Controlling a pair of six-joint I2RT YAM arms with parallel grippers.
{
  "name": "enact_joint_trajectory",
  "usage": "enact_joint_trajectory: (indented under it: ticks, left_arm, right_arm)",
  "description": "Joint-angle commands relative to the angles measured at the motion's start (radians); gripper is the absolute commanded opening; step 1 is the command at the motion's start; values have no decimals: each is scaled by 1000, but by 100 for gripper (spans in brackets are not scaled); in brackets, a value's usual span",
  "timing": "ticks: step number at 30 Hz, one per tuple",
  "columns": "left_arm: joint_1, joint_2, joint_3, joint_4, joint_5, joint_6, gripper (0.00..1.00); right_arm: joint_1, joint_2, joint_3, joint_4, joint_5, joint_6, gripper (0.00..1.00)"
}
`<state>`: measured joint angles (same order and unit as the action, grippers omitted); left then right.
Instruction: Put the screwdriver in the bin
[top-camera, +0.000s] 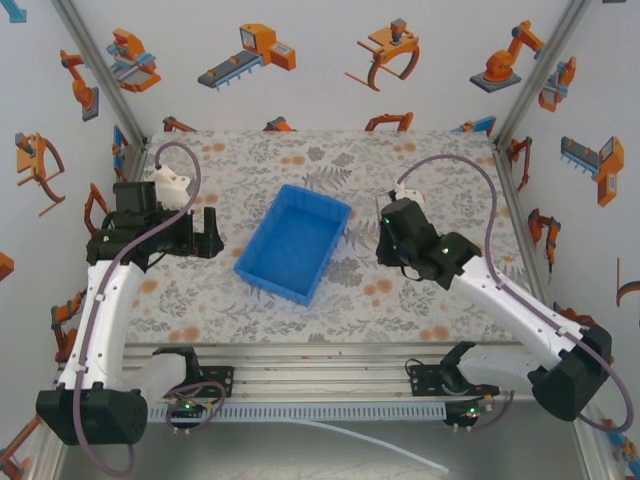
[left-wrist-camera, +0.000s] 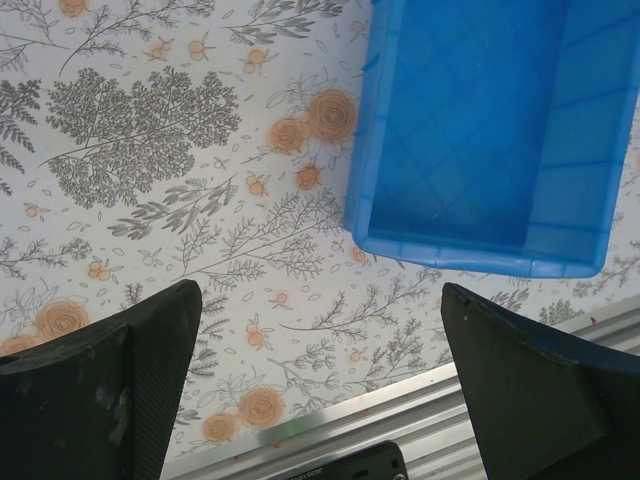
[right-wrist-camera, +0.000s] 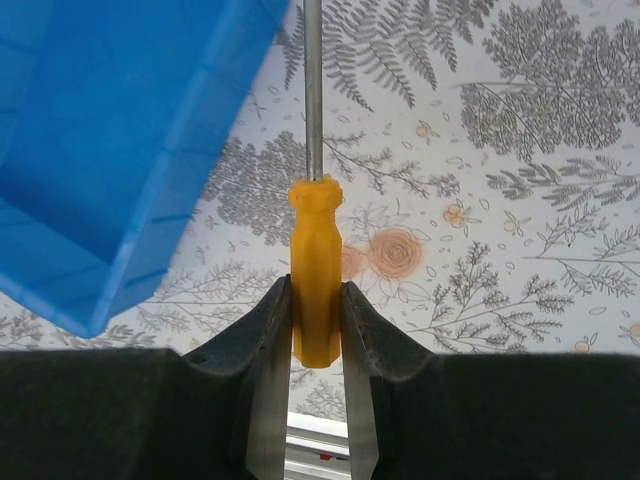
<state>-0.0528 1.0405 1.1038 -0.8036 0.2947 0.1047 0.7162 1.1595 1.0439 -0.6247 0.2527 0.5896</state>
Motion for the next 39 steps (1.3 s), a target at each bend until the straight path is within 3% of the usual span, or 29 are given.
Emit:
enact_joint_trajectory:
  ticks: [1,11,27,39]
  left_arm:
    - [-8,6,48,-10,35,-9,97]
    - [-13,-28,74,-44,5,1,97]
    - [-18,-58,90,-56,37,-27,97]
    - [-25,-61,70,-65,160,1,97]
  right_arm:
    - [48,95,106,-28,8,-30,15]
    - [195,429,375,48,-6,-28,16]
    - [254,830,510,215,-94,59,17]
    - [261,944,538,230,-106,76,19]
